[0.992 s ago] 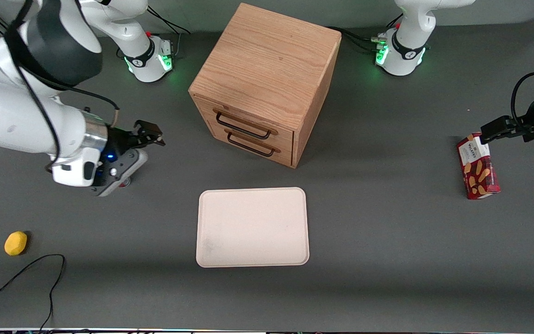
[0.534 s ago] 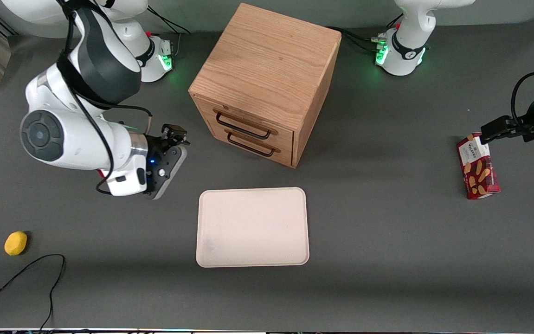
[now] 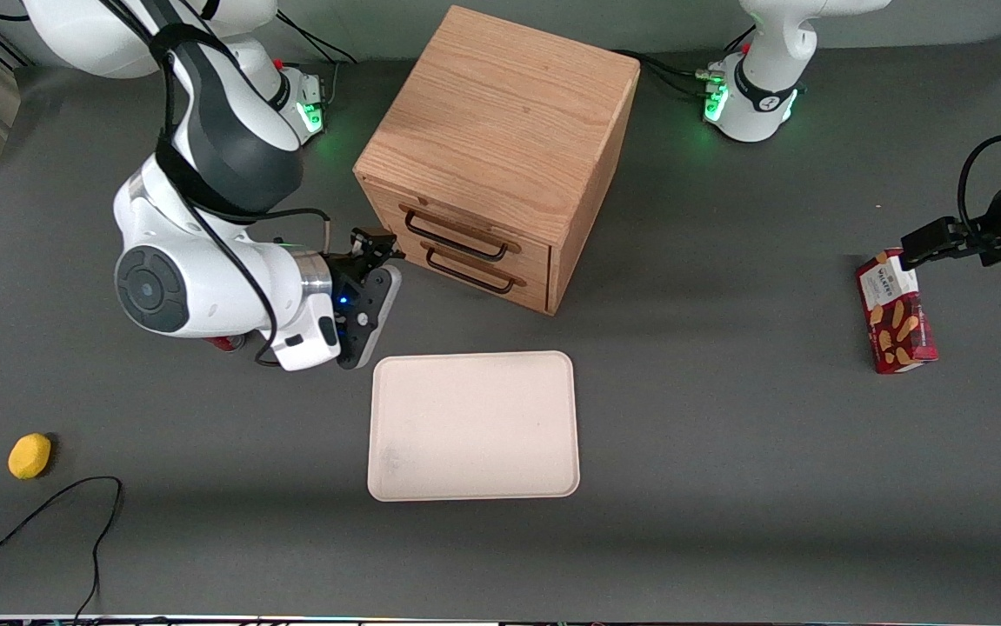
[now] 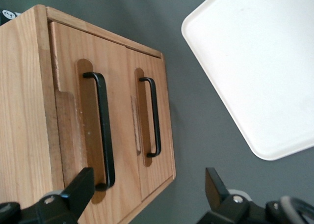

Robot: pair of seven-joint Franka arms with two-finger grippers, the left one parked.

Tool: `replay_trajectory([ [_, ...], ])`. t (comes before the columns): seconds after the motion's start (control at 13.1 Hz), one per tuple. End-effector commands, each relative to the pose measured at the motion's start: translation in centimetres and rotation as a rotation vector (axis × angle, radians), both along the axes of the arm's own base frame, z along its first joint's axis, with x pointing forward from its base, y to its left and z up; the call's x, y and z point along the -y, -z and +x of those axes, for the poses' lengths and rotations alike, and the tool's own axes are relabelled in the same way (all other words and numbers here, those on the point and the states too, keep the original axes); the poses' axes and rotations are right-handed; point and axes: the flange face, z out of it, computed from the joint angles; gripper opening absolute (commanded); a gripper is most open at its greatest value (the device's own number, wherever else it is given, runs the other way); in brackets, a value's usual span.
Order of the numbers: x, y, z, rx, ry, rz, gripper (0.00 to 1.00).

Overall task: Open upper drawer
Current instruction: 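Lower the open right gripper around the upper drawer's black handle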

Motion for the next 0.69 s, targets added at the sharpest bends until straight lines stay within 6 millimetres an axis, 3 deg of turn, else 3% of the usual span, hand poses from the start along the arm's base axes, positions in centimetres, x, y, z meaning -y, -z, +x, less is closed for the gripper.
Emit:
replay_trajectory([
  [0.0,-2.5,0.3,-0.4,0.013,-0.016,0.029,1.0],
  [0.61,-5.2,4.5,-3.0,-0.03,-0.03,-0.014,1.0],
])
